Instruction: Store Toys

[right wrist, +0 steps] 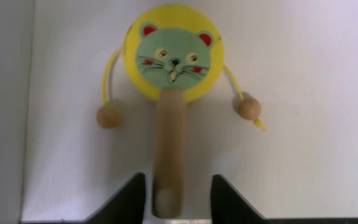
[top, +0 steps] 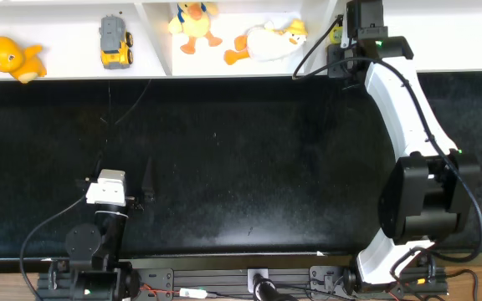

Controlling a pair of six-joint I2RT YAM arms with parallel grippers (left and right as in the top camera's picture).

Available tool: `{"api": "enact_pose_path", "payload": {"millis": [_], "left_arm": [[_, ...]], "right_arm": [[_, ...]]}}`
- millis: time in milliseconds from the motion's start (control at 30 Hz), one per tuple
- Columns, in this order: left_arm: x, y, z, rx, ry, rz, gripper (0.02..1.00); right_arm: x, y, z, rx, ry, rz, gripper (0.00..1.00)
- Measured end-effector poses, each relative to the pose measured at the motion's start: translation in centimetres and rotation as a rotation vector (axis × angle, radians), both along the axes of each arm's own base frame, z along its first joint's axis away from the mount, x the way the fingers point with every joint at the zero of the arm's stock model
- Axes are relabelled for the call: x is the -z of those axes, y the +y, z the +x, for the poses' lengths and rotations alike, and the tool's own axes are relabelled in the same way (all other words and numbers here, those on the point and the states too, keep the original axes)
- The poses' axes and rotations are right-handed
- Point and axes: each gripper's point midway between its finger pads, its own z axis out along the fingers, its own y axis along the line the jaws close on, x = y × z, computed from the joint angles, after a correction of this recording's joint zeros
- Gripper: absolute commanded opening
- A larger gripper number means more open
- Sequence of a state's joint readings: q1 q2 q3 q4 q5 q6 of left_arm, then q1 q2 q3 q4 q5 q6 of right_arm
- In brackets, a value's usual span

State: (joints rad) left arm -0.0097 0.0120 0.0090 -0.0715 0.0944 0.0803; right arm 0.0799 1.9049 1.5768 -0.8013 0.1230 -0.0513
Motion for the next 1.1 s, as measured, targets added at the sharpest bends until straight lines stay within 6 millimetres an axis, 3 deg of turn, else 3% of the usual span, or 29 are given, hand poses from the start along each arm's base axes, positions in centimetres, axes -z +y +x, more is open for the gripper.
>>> {"api": "enact_pose_path", "payload": {"millis": [67, 200, 333, 367, 467, 600, 767, 933, 1100], "left_arm": [[0.0, 0.0, 0.0, 0.000, 0.000, 0.000, 0.998], [0.0, 0.0, 0.0, 0.000, 0.000, 0.000, 0.998], [0.0, 0.0, 0.0, 0.000, 0.000, 0.000, 0.998], [0.0, 0.0, 0.0, 0.000, 0.000, 0.000, 0.998], [0.0, 0.0, 0.0, 0.000, 0.000, 0.000, 0.998], [0.0, 0.0, 0.0, 0.000, 0.000, 0.000, 0.998], [0.0, 0.0, 0.0, 0.000, 0.000, 0.000, 0.998], [0.0, 0.0, 0.0, 0.000, 0.000, 0.000, 0.998], [0.0, 0.0, 0.0, 0.000, 0.000, 0.000, 0.996]], "right_arm": [[0.2, 0.0, -0.3, 0.001, 0.015, -0.002, 0.483], [0.2, -0.2, -1.1, 0.005, 0.028, -0.008, 0.483], [-0.7, -0.7, -4.5, 0.006, 0.016, -0.009, 0.603], [-0.9, -0.9, -5.4, 0.012, 0.015, -0.008, 0.663], [-2.0, -1.7, -10.0, 0.021, -0.006, -0.008, 0.998], [-2.6, -2.2, -15.3, 0.028, -0.031, -0.006, 0.998], [-1.0, -2.5, -20.8, 0.027, -0.032, -0.005, 0.996], [-0.3, -2.6, -23.3, 0.028, -0.069, -0.003, 0.996], [0.3, -2.6, -23.8, 0.027, -0.060, -0.004, 0.996]]}}
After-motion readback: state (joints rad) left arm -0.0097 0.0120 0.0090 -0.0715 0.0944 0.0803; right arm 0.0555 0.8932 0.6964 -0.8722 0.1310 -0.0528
